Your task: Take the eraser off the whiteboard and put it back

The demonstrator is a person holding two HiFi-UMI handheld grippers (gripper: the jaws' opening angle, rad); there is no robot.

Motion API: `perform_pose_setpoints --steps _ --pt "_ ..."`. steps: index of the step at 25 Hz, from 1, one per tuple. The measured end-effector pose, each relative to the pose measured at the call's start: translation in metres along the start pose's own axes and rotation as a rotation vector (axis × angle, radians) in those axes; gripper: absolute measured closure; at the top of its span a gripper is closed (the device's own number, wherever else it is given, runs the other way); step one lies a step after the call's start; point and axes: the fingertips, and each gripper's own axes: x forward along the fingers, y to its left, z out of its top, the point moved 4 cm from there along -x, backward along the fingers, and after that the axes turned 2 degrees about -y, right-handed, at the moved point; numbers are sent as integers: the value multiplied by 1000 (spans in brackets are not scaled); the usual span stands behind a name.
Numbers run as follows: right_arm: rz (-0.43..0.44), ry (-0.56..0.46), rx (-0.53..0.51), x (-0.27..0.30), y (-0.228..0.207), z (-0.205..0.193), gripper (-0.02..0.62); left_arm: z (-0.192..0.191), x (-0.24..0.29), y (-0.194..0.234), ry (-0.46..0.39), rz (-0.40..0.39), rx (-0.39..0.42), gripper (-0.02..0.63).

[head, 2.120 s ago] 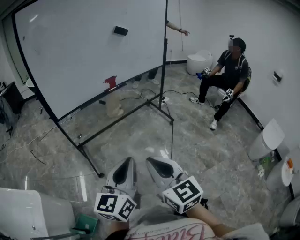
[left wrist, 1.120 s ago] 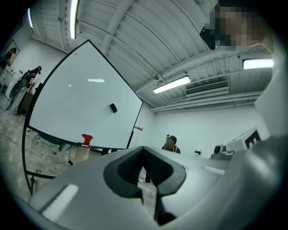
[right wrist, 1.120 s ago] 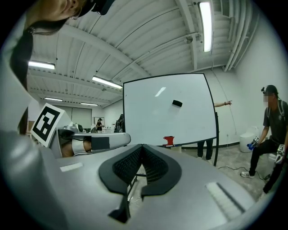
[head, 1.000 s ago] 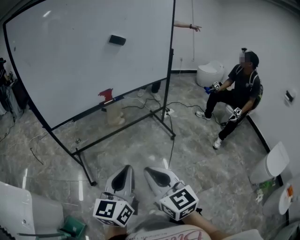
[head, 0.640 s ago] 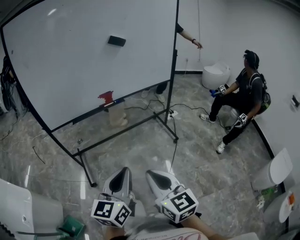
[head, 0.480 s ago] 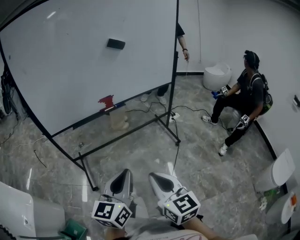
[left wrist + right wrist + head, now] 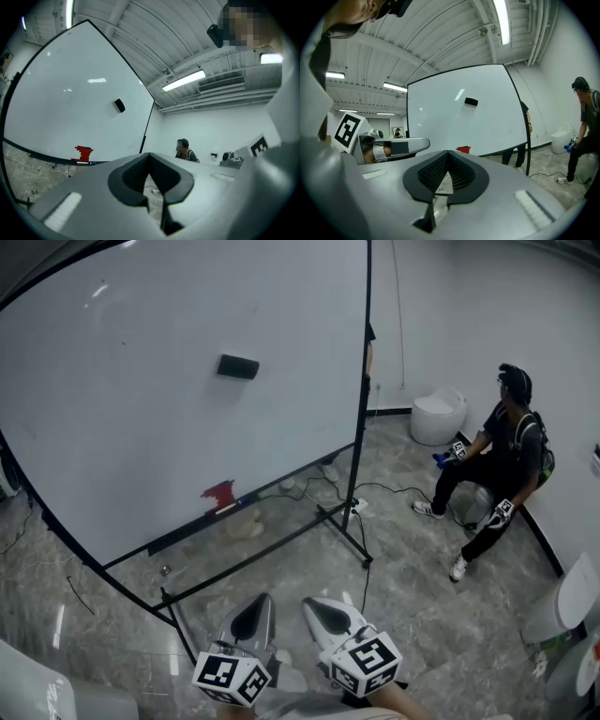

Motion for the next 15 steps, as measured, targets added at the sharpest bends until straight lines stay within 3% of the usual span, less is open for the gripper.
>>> perform_pose_setpoints --steps 8,15 --pt "-12 -57 -29 108 -31 33 594 33 76 78 -2 -61 21 606" --pt "-4 -71 -93 174 -49 53 594 41 113 130 9 -67 -13 606"
